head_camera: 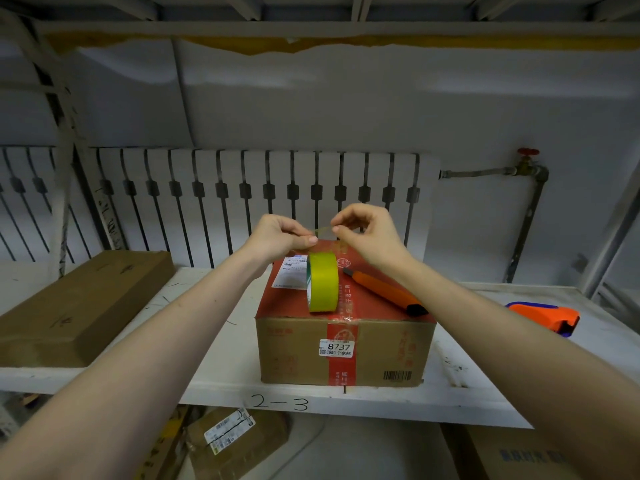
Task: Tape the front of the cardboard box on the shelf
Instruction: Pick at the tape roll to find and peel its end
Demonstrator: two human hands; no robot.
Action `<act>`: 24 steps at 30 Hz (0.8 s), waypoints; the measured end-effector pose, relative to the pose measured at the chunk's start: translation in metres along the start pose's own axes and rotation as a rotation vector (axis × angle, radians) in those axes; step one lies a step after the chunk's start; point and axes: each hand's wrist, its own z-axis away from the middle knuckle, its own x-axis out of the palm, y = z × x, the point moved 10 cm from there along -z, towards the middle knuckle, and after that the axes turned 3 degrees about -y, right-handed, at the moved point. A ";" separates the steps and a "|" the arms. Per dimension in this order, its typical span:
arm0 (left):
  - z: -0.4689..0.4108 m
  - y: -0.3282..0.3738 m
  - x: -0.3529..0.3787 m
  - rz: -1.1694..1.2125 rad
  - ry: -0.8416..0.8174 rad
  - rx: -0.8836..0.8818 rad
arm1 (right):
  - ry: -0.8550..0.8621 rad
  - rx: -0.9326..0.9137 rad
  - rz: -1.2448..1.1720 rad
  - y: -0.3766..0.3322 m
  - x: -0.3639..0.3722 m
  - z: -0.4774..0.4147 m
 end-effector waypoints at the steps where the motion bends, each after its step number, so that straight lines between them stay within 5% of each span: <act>1: -0.001 -0.001 0.001 0.020 -0.023 -0.003 | 0.009 -0.014 -0.002 -0.001 0.000 0.000; 12: 0.001 -0.015 0.019 0.317 -0.191 -0.094 | 0.033 -0.182 0.121 -0.013 -0.001 0.009; 24: 0.001 -0.016 0.021 0.331 -0.187 -0.114 | -0.080 -0.226 0.231 -0.011 0.006 0.016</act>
